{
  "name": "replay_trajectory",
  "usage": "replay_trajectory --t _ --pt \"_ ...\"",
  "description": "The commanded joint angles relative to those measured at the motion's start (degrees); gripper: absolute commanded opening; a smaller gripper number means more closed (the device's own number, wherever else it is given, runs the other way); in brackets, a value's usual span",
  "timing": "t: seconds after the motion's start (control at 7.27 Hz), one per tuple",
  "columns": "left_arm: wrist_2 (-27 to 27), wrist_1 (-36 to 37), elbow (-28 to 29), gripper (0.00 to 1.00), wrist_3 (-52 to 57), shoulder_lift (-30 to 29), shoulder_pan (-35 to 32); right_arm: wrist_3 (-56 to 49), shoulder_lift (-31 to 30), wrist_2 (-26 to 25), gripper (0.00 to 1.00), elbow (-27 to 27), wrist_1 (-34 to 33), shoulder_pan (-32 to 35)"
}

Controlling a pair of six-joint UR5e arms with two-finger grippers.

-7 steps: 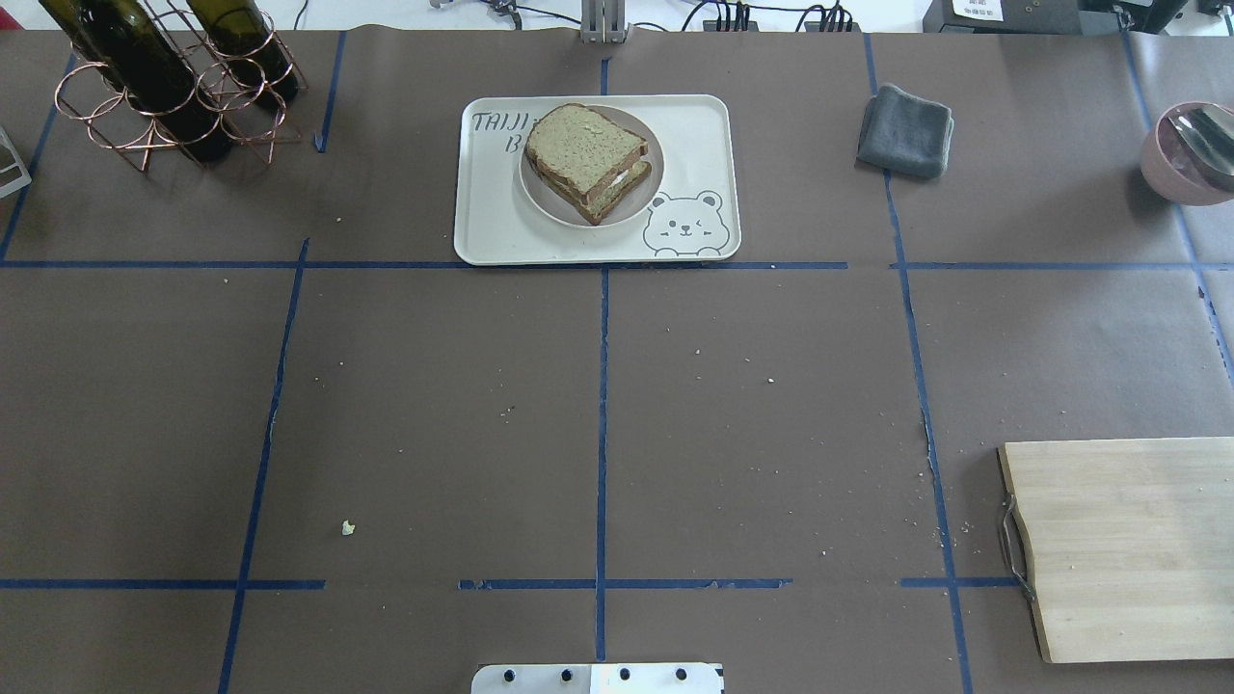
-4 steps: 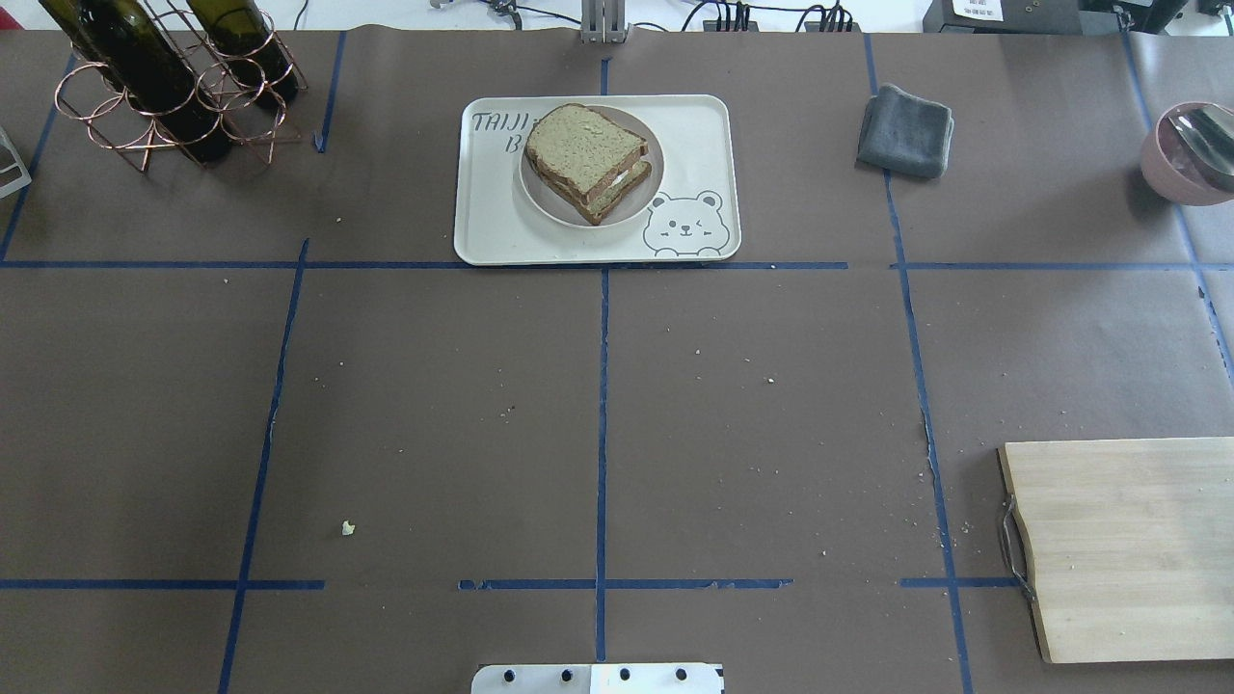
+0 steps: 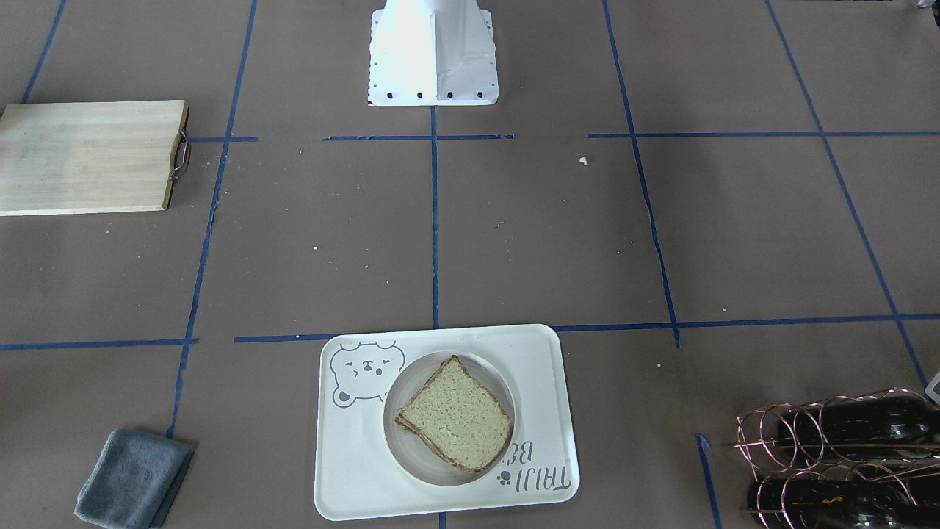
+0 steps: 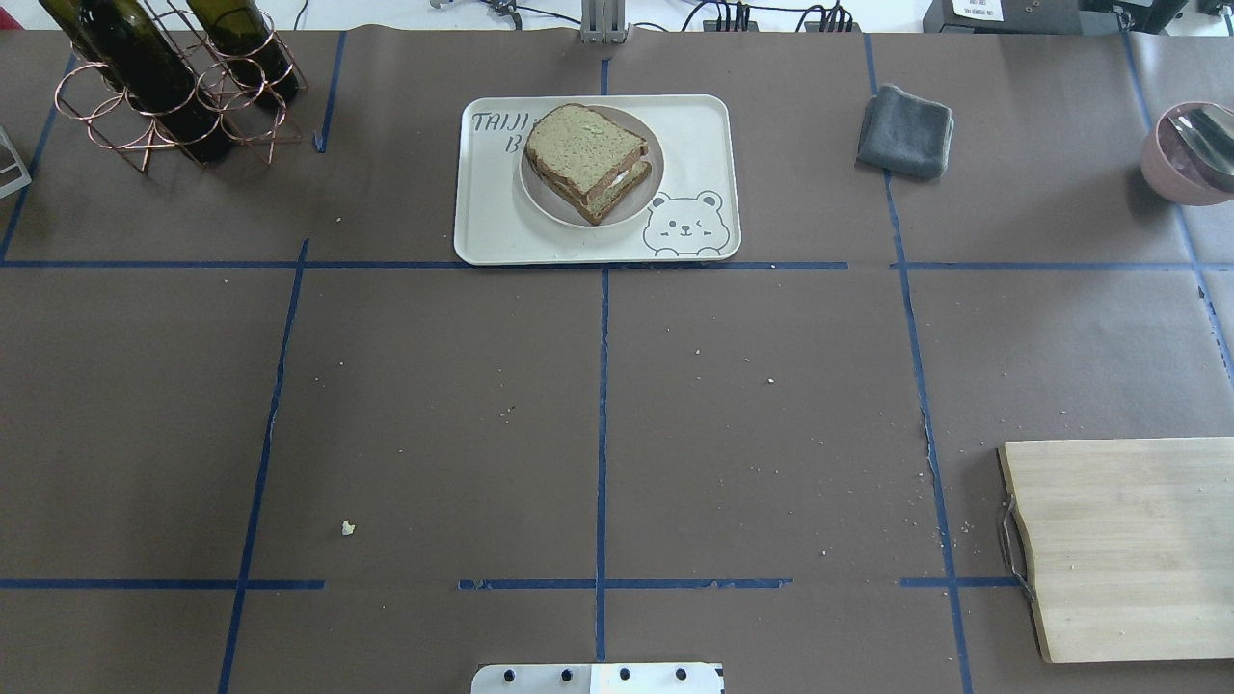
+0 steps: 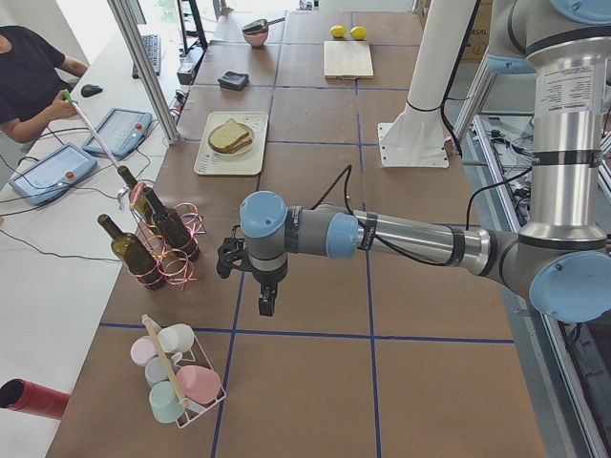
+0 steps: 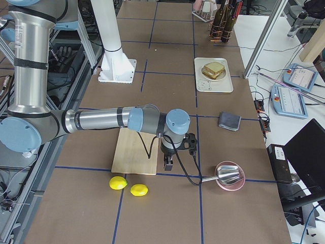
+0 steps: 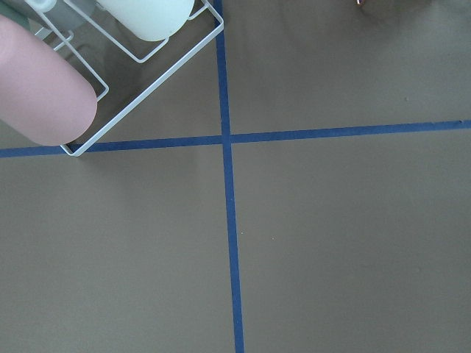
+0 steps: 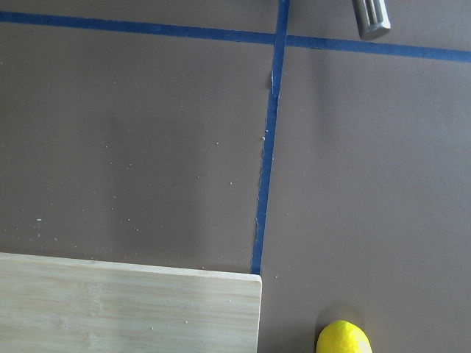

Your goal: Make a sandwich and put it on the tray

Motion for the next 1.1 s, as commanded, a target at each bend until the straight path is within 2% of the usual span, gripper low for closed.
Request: replay_trajectory --t 0.0,0.28,0.96 --pt "0.12 -0.28 -0.41 1.00 0.17 1.43 -0.05 2.18 0.12 -0.10 1.00 0.62 0.61 0.00" --pt "0.03 -0.20 0.10 1.00 9.11 2.93 -0.14 6.49 0.04 -0.10 1.00 0.71 3.86 -0.26" --pt "0.03 -0.19 0.55 1.00 9.23 3.29 -0.14 6.59 -1.54 -0.27 1.00 0.98 8.35 -1.23"
